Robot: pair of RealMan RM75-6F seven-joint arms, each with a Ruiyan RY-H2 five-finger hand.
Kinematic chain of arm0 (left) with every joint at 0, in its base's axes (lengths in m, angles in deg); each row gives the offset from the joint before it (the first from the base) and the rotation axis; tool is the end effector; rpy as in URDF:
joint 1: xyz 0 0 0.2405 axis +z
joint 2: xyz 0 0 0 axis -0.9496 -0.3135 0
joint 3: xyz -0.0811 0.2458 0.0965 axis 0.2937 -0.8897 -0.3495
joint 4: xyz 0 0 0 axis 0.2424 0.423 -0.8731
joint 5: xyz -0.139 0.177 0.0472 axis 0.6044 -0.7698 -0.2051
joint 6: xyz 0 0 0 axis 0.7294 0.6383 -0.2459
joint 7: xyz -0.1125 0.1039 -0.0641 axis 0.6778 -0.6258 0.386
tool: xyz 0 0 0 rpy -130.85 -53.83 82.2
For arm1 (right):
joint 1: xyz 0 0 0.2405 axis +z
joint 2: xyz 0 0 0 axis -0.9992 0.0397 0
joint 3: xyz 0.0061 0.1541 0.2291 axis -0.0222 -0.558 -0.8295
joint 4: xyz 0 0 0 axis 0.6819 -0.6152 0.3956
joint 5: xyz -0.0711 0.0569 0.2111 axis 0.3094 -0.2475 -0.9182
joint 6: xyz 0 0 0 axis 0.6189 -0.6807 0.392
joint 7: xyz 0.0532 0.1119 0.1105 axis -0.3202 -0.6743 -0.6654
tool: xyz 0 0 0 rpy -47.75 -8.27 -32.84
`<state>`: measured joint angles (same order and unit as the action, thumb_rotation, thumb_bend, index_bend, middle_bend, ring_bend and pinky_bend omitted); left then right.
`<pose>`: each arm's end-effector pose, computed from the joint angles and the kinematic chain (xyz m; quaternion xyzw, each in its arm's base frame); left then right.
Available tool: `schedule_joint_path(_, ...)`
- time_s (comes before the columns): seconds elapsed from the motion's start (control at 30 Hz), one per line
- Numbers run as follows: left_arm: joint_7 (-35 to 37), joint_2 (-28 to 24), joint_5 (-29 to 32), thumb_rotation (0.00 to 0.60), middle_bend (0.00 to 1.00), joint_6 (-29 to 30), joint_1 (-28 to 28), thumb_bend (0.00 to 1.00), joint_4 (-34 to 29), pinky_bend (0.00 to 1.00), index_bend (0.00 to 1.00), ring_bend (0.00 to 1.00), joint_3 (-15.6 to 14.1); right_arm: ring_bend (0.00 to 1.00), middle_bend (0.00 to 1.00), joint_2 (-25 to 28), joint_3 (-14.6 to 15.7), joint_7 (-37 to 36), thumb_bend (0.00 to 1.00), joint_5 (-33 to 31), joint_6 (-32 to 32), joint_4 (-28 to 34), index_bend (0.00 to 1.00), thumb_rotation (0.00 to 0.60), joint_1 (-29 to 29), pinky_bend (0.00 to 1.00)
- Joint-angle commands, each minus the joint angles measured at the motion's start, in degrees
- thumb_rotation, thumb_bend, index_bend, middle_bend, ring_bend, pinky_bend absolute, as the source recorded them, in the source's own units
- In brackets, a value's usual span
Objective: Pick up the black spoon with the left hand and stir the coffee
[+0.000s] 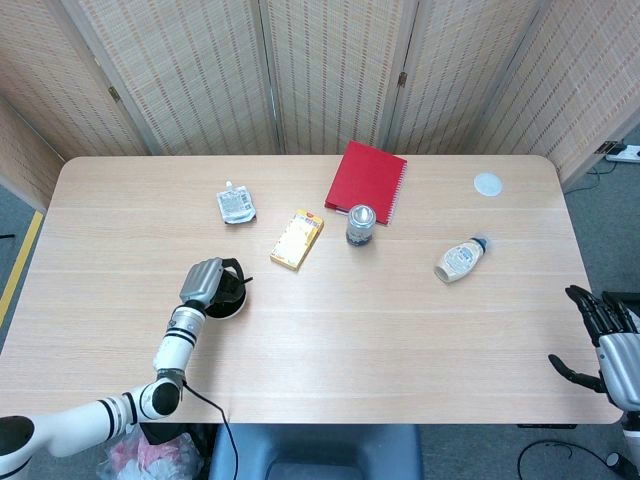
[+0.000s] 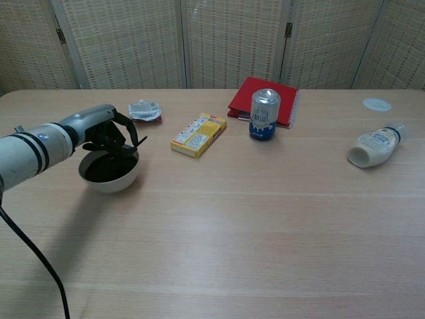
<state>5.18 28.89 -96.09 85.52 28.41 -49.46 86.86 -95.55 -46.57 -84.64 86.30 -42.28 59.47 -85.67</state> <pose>-0.1895 0.4244 -0.0711 -0.5901 -0.5662 -0.3893 0.4238 -0.3539 -0.1846 0.1775 0.5815 -0.4014 0.4395 0.5546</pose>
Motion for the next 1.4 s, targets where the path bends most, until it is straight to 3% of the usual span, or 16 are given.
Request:
schedule_joint_path(0.03, -0.01, -0.69, 0.22, 0.6, 0.92, -0.03, 0.42, 0.52, -0.16, 1.0, 0.65, 0.91, -0.21, 0.16, 0.09, -0.02, -0.01, 0.01, 0.13, 0.08, 0.04, 0.0, 0.0, 0.6, 0.06, 0.08)
schedule_joint_path(0.53, 1.49, -4.39, -2.86, 0.6, 0.92, -0.07, 2.99, 0.52, -6.23, 1.0, 0.65, 0.91, -3.2, 0.16, 0.09, 0.04, 0.08, 0.61, 0.13, 0.63, 0.17, 0.49, 0.0, 0.6, 0.38, 0.08)
schedule_joint_path(1.03, -0.13, -0.37, -0.04, 0.6, 0.92, -0.66, -0.65, 0.52, -1.37, 1.0, 0.65, 0.91, -0.55, 0.16, 0.09, 0.34, 0.15, 0.56, 0.13, 0.3, -0.65, 0.71, 0.0, 0.6, -0.38, 0.08)
schedule_joint_path(1.4, -0.25, -3.35, 0.87, 0.6, 0.92, -0.3, 0.96, 0.52, -2.59, 1.0, 0.65, 0.91, -1.32, 0.16, 0.09, 0.37, 0.07, 0.55, 0.13, 0.58, -0.5, 0.7, 0.0, 0.6, -0.16, 0.08)
